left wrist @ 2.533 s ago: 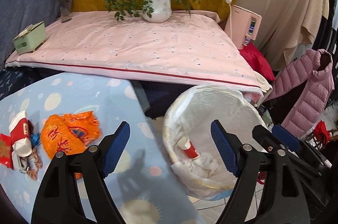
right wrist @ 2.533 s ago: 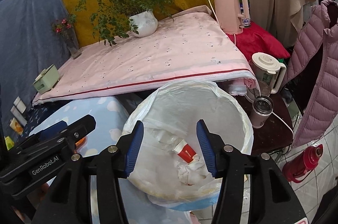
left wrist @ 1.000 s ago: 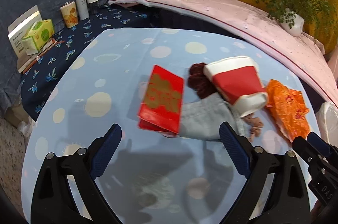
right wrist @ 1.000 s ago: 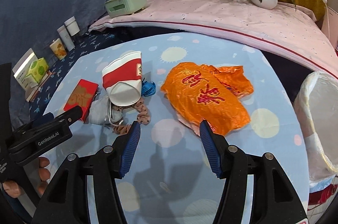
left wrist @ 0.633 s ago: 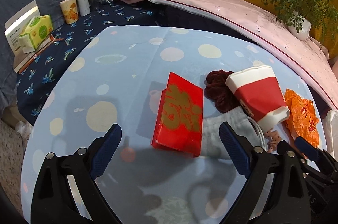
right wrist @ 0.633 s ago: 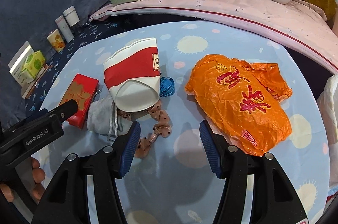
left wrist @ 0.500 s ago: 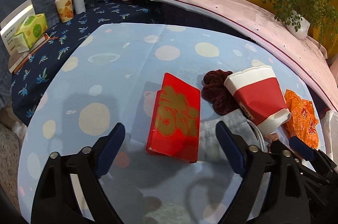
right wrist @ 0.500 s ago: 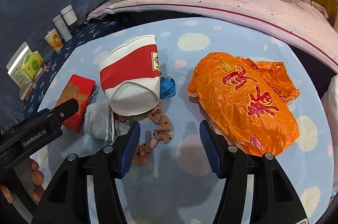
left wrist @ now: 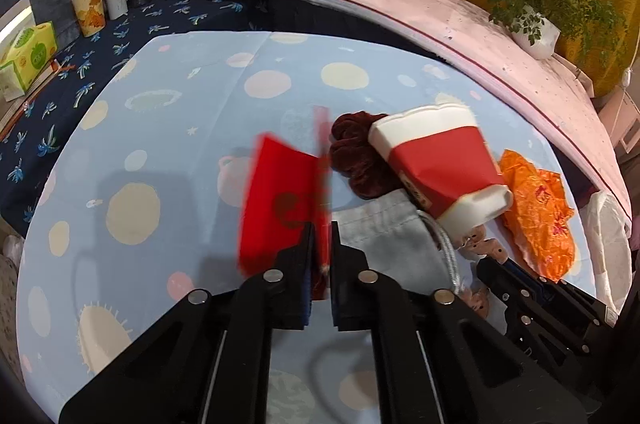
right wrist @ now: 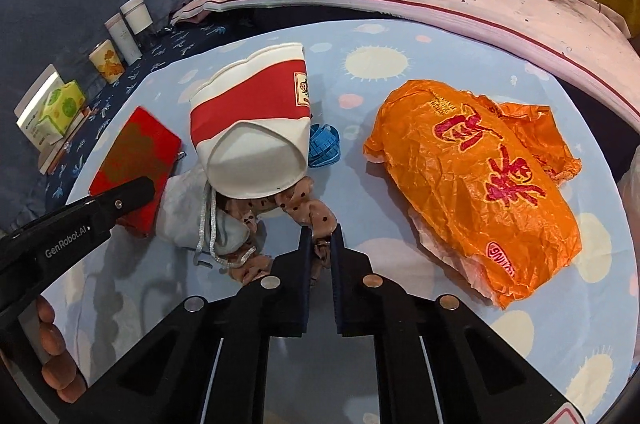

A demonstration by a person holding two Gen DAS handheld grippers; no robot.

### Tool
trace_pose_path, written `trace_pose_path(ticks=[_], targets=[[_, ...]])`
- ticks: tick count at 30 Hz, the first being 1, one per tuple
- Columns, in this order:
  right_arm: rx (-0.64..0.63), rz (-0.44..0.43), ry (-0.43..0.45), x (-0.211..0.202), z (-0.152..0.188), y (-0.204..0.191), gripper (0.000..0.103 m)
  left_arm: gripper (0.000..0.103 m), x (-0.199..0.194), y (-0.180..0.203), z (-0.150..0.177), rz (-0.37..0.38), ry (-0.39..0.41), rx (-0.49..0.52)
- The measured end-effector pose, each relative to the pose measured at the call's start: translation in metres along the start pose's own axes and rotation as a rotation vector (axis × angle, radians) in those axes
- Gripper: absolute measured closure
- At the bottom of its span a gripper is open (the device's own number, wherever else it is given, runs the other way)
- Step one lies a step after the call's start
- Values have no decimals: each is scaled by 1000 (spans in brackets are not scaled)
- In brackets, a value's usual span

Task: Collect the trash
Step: 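Grasp the red envelope with the left gripper while the right gripper grasps the brown bead string, then carry the envelope and bead string over the bin and open both grippers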

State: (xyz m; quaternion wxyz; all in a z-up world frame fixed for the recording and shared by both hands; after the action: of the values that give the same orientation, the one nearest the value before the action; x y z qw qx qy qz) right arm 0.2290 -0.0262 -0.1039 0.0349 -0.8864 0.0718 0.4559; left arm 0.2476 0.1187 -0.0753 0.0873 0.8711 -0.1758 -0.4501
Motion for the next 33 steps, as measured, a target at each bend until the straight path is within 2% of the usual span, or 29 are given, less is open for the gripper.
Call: trace_pose_path(ticks=[8, 18, 25, 33], targets=[[53, -12, 81, -42, -10, 30, 95, 100, -26, 43, -6, 30, 47, 68], [144, -4, 190, -96, -31, 89, 95, 100, -51, 128, -16, 98, 97, 177], [215, 29, 246, -124, -35, 142, 95, 100, -52, 192, -16, 158, 98, 248], [307, 89, 274, -142, -25, 212, 95, 100, -42, 259, -7, 244, 72, 315]])
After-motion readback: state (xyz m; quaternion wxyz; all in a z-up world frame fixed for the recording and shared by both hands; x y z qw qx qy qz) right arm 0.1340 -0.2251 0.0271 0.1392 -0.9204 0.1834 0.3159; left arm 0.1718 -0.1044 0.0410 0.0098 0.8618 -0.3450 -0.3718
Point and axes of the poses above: each gripper's, at about its wrist camera, not at the fingertips, and x roughly the way its jaws point, y to its right, z to its underside, the point moved 2 cm from there along x, roughly the way its jaws point, and after that the axes turned 12 degrees about z, right-handed, at the moved point
